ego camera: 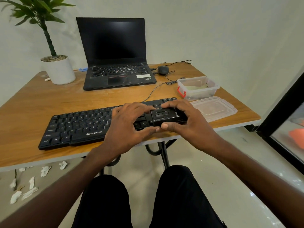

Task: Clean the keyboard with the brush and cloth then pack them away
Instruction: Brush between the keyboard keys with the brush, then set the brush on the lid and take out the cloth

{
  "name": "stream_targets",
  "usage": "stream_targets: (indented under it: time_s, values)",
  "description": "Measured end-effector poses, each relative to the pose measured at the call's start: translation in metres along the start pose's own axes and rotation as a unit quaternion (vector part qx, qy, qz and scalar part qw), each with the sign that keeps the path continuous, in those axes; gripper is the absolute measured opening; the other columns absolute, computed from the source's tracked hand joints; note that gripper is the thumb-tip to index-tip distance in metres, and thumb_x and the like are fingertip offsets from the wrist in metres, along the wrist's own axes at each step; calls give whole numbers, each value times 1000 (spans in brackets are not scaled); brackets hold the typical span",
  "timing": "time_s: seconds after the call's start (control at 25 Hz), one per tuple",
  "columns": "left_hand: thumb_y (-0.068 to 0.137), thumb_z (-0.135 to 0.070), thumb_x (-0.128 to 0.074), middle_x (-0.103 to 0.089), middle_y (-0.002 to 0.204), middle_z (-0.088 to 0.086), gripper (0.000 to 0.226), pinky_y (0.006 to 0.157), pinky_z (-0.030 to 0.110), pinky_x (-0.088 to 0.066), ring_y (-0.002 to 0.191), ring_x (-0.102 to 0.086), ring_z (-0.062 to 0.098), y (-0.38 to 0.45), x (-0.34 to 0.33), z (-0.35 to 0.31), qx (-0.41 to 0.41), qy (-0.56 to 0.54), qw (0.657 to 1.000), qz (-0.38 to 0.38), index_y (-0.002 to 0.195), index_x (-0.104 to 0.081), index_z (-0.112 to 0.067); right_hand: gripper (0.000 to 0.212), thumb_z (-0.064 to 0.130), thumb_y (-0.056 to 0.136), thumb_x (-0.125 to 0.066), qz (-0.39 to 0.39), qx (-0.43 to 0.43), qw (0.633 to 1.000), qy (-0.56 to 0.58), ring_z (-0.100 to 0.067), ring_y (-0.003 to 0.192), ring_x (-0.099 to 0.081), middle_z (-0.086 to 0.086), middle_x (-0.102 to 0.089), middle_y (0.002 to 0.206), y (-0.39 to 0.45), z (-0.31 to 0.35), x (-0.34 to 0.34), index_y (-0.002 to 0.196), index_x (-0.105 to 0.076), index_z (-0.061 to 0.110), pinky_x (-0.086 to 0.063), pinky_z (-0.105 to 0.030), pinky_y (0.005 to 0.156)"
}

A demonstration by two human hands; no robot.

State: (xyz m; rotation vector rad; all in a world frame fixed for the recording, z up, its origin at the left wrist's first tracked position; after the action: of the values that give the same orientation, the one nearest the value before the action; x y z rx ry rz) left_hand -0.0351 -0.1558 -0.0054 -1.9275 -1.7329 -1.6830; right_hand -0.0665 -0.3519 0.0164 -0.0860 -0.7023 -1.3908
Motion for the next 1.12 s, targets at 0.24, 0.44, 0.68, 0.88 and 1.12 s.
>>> stream_targets:
  time_s: [0.24,0.44,0.68,0.88,1.12]
  values:
    - [99,-68,-50,-58,143,-9,62,111,43,-29,135,-49,16,-4,-19,-4,-2,181,982,48,149,-50,-31,55,33,91,-75,-39,17,966,-256,-14,120,-48,4,-57,128,9,-7,22,143,-57,28,-43,-33,102]
    - [100,-61,-40,-59,140,-4,54,107,47,-40,130,-53,20,-5,-25,-1,-3,196,978,66,137,-60,-27,47,20,91,-77,-84,-45,968,-231,-18,118,-55,-1,-58,127,20,-48,105,135,-61,18,-43,-19,97]
    - [99,-57,-47,-63,131,-4,46,99,46,-44,123,-55,21,-7,-22,-4,-14,179,982,57,127,-65,-25,41,13,96,-70,59,-53,962,-260,-16,120,-55,4,-57,128,25,-107,141,136,-64,21,-46,-36,105]
    - [97,-56,-47,-63,131,-4,45,98,46,-44,122,-55,21,-7,-22,-4,-13,187,980,64,127,-63,-26,48,17,107,-52,93,-76,948,-293,-15,133,-46,8,-51,147,19,-124,140,151,-49,34,-38,-42,114]
    - [99,-60,-44,-65,127,-3,47,96,46,-43,120,-57,22,-4,-21,-6,-3,189,980,63,124,-64,-26,49,15,106,-52,61,-59,946,-313,-19,135,-45,4,-48,149,11,-108,135,151,-48,34,-41,-41,111]
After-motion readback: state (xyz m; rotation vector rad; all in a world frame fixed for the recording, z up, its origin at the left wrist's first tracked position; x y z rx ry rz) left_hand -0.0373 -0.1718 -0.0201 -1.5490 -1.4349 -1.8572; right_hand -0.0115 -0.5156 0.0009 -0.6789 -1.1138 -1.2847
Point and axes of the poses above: each hand's wrist, its own y-axis towards the middle knuckle, its own x-axis out of the back of the hand, z = x × y, the point moved 7 cm from there along y, towards the middle knuckle
